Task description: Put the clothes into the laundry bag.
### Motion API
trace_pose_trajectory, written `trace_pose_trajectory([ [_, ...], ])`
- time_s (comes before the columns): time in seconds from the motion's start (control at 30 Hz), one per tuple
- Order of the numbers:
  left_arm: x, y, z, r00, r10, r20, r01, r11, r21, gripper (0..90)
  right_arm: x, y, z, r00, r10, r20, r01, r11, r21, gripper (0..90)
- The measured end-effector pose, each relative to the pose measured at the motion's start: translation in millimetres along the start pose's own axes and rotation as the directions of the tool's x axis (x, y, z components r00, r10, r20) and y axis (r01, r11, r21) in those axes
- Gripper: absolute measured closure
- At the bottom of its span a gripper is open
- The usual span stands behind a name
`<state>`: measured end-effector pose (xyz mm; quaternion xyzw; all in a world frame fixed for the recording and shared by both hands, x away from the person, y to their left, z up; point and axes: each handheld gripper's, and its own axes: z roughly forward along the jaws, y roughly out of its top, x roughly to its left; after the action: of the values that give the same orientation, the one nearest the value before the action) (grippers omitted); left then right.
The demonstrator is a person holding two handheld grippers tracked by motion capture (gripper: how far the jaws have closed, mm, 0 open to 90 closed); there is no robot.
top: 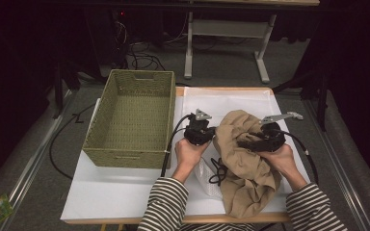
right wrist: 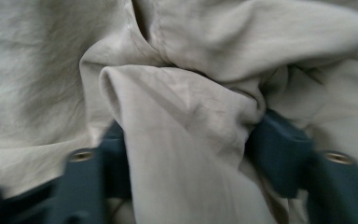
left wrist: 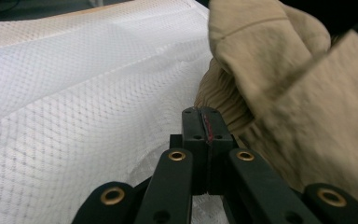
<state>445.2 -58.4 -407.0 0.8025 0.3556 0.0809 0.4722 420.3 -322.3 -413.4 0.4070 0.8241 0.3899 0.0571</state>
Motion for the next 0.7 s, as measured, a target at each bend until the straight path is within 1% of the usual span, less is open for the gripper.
trace_pose_trajectory([
  [0.03, -0.4, -0.3, 0.5, 1.0000, 0.001, 0.001, -0.001, 1.0000, 0.003, 90.0, 1.4, -1.3, 3.0, 0.9997, -0.013, -0.019, 0.014, 1.000, 0.012, 60.4],
  [0.07, -0.3, -0.4, 0.9, 1.0000, 0.002, -0.001, -0.002, 1.0000, 0.004, 90.0, 2.8, -1.8, 3.8, 0.9991, -0.029, -0.030, 0.029, 1.000, 0.010, 70.2],
  [0.1, 0.1, -0.3, 0.7, 1.0000, -0.002, 0.000, 0.002, 1.0000, 0.003, 90.0, 5.0, -2.1, 3.0, 0.9981, -0.054, -0.030, 0.054, 0.999, 0.001, 77.5],
  [0.13, 0.6, 0.0, 0.3, 1.0000, -0.002, 0.000, 0.002, 1.0000, 0.002, 90.0, 7.7, -2.5, 1.0, 0.9967, -0.077, -0.026, 0.077, 0.997, -0.005, 81.4],
  [0.17, 1.1, 0.4, -0.3, 1.0000, -0.010, 0.003, 0.010, 0.9999, -0.006, 90.0, 9.3, -2.8, -0.9, 0.9954, -0.093, -0.025, 0.092, 0.996, -0.008, 83.2],
  [0.2, 1.6, 0.7, -1.1, 0.9999, -0.014, 0.005, 0.014, 0.9999, -0.010, 90.0, 12.0, -3.9, -4.4, 0.9926, -0.118, -0.029, 0.118, 0.993, -0.016, 84.4],
  [0.27, 3.0, 1.5, -2.6, 0.9999, -0.014, 0.007, 0.014, 0.9998, -0.013, 90.0, 18.0, -6.5, -11.5, 0.9875, -0.154, -0.032, 0.154, 0.988, -0.028, 85.1],
  [0.33, 4.9, 2.0, -2.9, 0.9995, -0.030, 0.014, 0.030, 0.9993, -0.021, 90.0, 24.0, -9.2, -19.2, 0.9796, -0.196, -0.045, 0.194, 0.980, -0.043, 85.5],
  [0.4, 6.3, 2.6, -2.7, 0.9988, -0.045, 0.017, 0.046, 0.9986, -0.028, 90.0, 29.9, -11.4, -25.9, 0.9742, -0.217, -0.062, 0.215, 0.976, -0.045, 85.6],
  [0.43, 6.5, 3.2, -2.6, 0.9988, -0.045, 0.016, 0.046, 0.9986, -0.026, 90.0, 33.0, -13.2, -29.1, 0.9695, -0.233, -0.076, 0.229, 0.972, -0.051, 85.6],
  [0.5, 4.6, 6.5, -3.3, 0.9993, -0.034, 0.014, 0.034, 0.9991, -0.025, 90.0, 37.5, -15.7, -31.8, 0.9653, -0.242, -0.099, 0.238, 0.970, -0.046, 85.7],
  [0.53, 3.0, 8.7, -3.7, 0.9996, -0.026, 0.012, 0.027, 0.9993, -0.027, 90.0, 40.4, -16.9, -31.8, 0.9604, -0.255, -0.113, 0.251, 0.967, -0.043, 85.7],
  [0.57, 1.9, 10.4, -4.4, 0.9998, -0.015, 0.012, 0.015, 0.9996, -0.026, 90.0, 43.1, -17.5, -31.0, 0.9578, -0.261, -0.120, 0.259, 0.965, -0.035, 85.7],
  [0.63, -2.3, 15.3, -5.3, 0.9999, -0.002, 0.014, 0.002, 0.9994, -0.034, 90.0, 48.2, -18.4, -27.5, 0.9529, -0.272, -0.134, 0.271, 0.962, -0.024, 85.7],
  [0.7, -4.6, 19.2, -6.0, 0.9999, 0.008, 0.015, -0.007, 0.9994, -0.034, 90.0, 54.6, -19.0, -20.2, 0.9481, -0.283, -0.145, 0.285, 0.959, -0.009, 85.6],
])
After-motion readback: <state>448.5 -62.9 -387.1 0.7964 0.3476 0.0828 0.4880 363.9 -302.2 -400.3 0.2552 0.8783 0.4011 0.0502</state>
